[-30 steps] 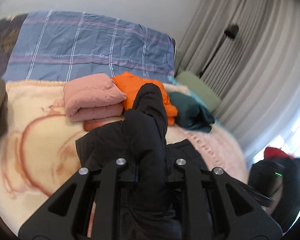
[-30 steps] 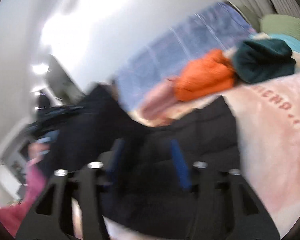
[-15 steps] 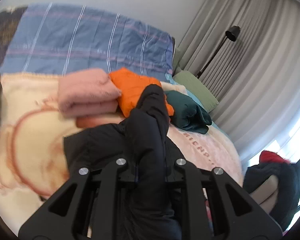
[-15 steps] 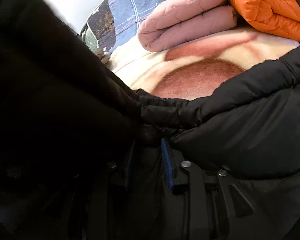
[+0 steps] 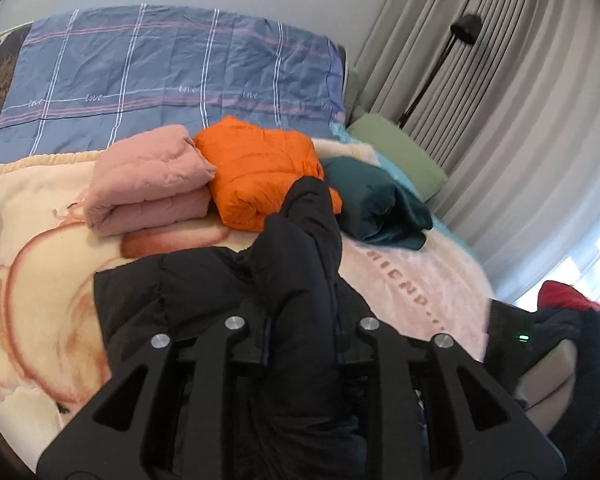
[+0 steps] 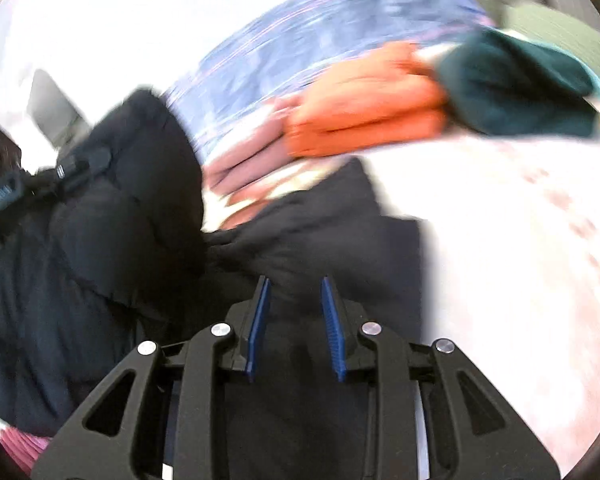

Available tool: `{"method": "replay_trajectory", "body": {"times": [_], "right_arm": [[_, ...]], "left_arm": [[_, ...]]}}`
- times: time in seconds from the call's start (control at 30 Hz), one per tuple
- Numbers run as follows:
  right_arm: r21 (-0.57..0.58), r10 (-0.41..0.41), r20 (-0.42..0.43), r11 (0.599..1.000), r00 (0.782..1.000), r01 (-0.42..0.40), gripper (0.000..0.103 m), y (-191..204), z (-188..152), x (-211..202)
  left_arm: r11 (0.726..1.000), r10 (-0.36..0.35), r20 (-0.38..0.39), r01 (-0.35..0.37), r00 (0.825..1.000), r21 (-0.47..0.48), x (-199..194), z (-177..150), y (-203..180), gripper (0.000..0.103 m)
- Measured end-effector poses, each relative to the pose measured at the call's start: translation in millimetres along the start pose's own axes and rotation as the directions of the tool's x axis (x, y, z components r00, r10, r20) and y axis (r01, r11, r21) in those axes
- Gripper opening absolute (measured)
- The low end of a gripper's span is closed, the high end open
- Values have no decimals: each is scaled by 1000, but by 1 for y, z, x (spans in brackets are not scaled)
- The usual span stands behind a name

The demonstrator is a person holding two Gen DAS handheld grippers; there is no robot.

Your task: Fold large clothes

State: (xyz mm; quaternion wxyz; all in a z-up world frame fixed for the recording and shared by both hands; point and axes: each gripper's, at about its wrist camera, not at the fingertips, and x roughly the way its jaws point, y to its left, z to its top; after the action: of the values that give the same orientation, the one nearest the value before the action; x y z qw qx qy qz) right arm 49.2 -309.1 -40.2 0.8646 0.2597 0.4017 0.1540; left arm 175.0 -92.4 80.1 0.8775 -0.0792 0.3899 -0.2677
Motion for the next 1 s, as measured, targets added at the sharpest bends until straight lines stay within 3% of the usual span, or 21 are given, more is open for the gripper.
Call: {"method": "replay_trajectory", "body": {"times": [0.1, 0.2, 0.3, 0.37, 0.43, 0.53, 0.6, 0.67, 0.7, 0.73, 0.77, 0.83, 0.9, 1.0], "right_arm": [[85, 42, 29, 995, 999, -45, 29, -26, -21, -25], [44, 92, 53, 995, 994, -95, 29, -16, -39, -41], [-47, 159, 85, 987, 984, -156, 45, 7, -59, -67], [-90, 173, 107, 982, 979, -163, 49, 22, -60, -77], [-106, 173, 146, 982, 974, -159, 58, 28, -66, -97], [-100, 237, 159, 970, 959, -223, 66, 32, -71, -113], [-126, 244, 137, 966, 960, -227, 72, 37, -69, -105], [-133, 192, 85, 975, 978, -180, 74, 46, -74, -90], [-106, 160, 68, 983, 985, -152, 72, 46, -75, -79], [-75, 132, 63, 989, 989, -127, 40, 42, -71, -60], [-21, 116, 46, 993, 992, -115, 17, 36, -70, -51], [79, 124, 56, 989, 991, -128, 10, 22, -71, -46], [91, 101, 70, 990, 992, -108, 9, 16, -73, -50], [109, 84, 67, 990, 994, -91, 10, 8, -80, -54]], "left_arm": [[997, 60, -61, -57, 996, 54, 36, -6, -25, 27], [987, 116, -109, -102, 987, 123, 73, -17, -47, 34], [985, 117, -164, -93, 980, 143, 103, -26, -62, 41], [983, 116, -172, -89, 978, 159, 112, -28, -71, 42], [980, 119, -171, -89, 978, 175, 117, -29, -78, 43], [979, 122, -168, -90, 978, 185, 121, -30, -82, 44], [980, 118, -168, -87, 979, 180, 121, -30, -82, 45], [982, 109, -168, -79, 980, 172, 123, -32, -84, 45], [982, 105, -169, -76, 980, 171, 125, -32, -84, 46], [983, 96, -168, -67, 981, 172, 125, -32, -86, 47], [983, 85, -168, -55, 982, 177, 125, -33, -87, 49], [981, 56, -161, -25, 985, 191, 120, -31, -88, 49], [979, 8, -145, 22, 989, 201, 103, -25, -84, 47], [953, 27, -92, 2, 995, 304, 74, -20, -82, 28]]}}
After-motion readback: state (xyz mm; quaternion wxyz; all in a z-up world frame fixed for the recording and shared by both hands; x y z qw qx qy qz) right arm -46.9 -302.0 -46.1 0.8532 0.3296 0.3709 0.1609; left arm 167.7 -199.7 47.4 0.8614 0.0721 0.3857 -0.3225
